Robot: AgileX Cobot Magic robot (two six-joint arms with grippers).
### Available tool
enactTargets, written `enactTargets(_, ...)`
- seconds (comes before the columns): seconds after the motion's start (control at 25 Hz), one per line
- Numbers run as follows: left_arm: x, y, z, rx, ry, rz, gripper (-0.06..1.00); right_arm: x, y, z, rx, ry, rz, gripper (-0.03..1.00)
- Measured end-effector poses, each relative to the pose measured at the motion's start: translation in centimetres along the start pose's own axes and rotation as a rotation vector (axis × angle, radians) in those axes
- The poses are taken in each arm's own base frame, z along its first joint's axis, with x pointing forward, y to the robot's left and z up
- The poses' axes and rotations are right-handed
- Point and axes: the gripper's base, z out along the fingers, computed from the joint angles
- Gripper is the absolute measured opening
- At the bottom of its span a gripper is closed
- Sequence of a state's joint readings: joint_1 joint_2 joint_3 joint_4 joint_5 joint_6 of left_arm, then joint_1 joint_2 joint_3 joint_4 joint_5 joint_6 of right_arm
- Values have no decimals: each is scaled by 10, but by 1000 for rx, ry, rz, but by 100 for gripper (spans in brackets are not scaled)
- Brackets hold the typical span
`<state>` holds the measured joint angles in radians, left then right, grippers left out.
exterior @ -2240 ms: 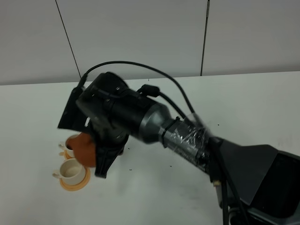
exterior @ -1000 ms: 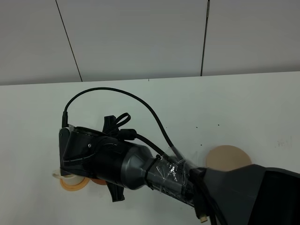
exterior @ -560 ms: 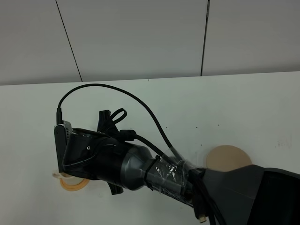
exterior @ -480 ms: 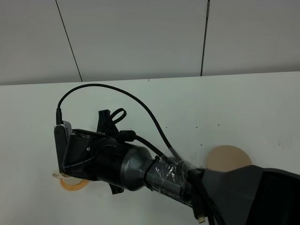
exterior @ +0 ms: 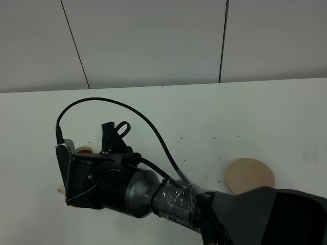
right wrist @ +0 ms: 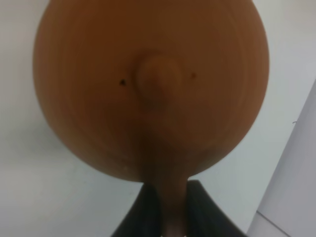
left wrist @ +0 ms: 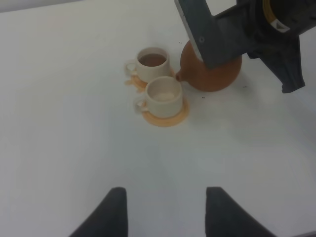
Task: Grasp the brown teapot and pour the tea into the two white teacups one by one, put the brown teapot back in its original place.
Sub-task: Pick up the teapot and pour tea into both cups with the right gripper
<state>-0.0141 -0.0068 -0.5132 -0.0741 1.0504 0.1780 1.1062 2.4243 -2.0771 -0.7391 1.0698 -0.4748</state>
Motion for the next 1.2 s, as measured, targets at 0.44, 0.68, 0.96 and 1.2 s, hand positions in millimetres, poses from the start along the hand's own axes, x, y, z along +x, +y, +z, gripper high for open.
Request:
enactTargets(0.44,0,0,0,0,0,0,43,-10,1,-9,74,-4,-77,9)
enactTargets(0.68,0,0,0,0,0,1,43,-12,0,-12,112,3,-113,9)
enactTargets(0.96,0,0,0,0,0,1,43,-14,1,-9,135,24,-147,9)
enactTargets(1.2,0,0,0,0,0,0,43,-15,1,-10,163,35,-177,9)
